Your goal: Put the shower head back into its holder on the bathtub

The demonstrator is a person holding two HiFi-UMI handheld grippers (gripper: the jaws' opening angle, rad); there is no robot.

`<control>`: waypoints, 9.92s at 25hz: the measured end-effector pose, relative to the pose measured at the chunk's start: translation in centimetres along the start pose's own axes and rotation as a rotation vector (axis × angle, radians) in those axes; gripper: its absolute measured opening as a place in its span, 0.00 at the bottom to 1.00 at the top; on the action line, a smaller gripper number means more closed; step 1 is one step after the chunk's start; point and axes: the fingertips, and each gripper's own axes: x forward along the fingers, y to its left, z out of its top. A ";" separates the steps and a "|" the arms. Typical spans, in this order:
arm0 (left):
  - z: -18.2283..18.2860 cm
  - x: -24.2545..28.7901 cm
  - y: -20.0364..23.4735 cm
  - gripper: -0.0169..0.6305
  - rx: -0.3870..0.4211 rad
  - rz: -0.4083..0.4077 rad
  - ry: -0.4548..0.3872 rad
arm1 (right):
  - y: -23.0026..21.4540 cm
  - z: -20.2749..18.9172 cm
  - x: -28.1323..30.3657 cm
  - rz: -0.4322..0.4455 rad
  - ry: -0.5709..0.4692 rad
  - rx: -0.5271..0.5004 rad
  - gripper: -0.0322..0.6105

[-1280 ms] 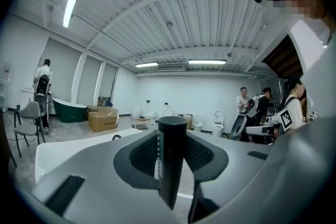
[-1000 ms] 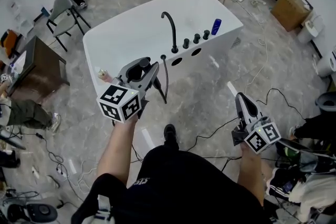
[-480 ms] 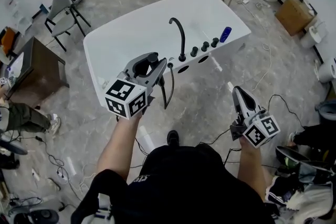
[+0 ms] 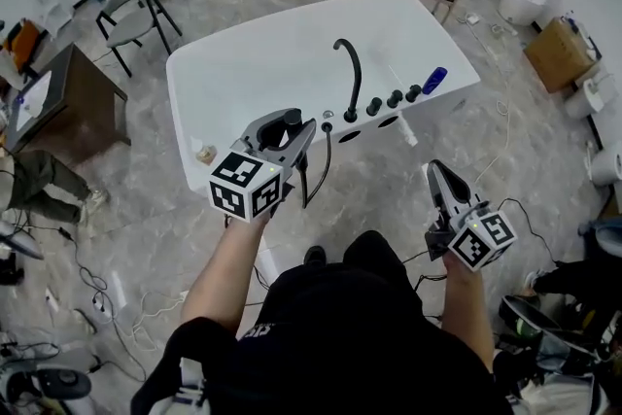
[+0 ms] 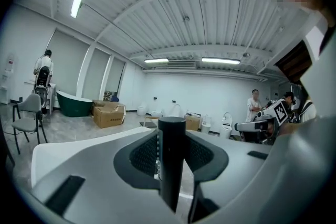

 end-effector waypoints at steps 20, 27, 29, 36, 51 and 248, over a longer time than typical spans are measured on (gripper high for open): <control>-1.0 17.9 8.3 0.23 -0.083 0.257 0.091 | -17.9 1.9 17.4 0.260 0.145 0.085 0.07; -3.6 21.0 10.7 0.23 -0.153 0.376 0.147 | -20.7 -0.9 22.9 0.422 0.220 0.119 0.07; -4.4 21.0 11.6 0.23 -0.162 0.399 0.149 | -20.5 -2.2 24.0 0.440 0.260 0.124 0.07; -9.8 19.4 14.8 0.23 -0.207 0.444 0.196 | -18.2 -7.2 27.5 0.457 0.389 0.106 0.07; -18.6 17.5 18.6 0.23 -0.262 0.350 0.223 | -12.1 -21.7 29.7 0.336 0.594 0.109 0.15; 3.5 13.7 14.7 0.23 -0.053 0.288 -0.066 | -13.4 -8.3 29.0 0.216 0.346 -0.079 0.07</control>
